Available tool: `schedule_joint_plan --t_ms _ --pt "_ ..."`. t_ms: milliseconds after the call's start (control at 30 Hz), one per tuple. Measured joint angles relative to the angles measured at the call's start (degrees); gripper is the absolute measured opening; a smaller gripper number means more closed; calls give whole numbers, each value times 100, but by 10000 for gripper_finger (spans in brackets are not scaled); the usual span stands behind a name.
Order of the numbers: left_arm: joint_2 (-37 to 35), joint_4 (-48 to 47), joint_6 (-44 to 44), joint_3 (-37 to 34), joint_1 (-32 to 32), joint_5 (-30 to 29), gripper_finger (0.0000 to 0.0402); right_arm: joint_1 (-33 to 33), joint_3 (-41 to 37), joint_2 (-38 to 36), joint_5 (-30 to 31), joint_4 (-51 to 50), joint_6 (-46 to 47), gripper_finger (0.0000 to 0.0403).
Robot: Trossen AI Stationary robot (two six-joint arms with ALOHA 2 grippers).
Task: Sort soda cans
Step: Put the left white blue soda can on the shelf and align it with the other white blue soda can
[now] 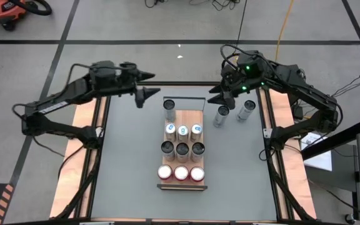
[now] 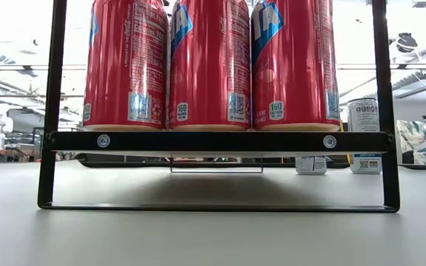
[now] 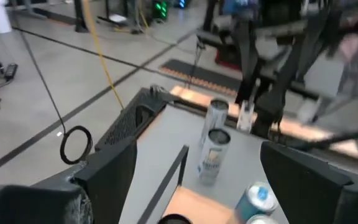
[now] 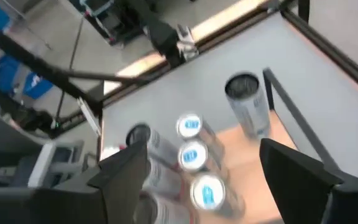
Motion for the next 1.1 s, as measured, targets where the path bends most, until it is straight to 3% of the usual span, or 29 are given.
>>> schedule_joint_plan --t_ms 167,433,700,933,1100 --pt "-305 -208 -782 25 -428 -689 343 2 -2 -226 32 -896 -462 286" --pt "-170 -514 -1320 18 -1216 -1337 342 0 -6 -363 833 -2578 -1887 286" --pt "200 -459 -1794 18 -1428 -1725 342 -318 -642 -354 634 -2438 -2416 284" --pt "485 -133 -2159 14 -1712 -2393 342 -555 -1265 -350 580 -1953 -2781 311" --pt "644 26 -2151 14 -1867 -2503 342 -693 -1599 -200 595 -1869 -2876 336"
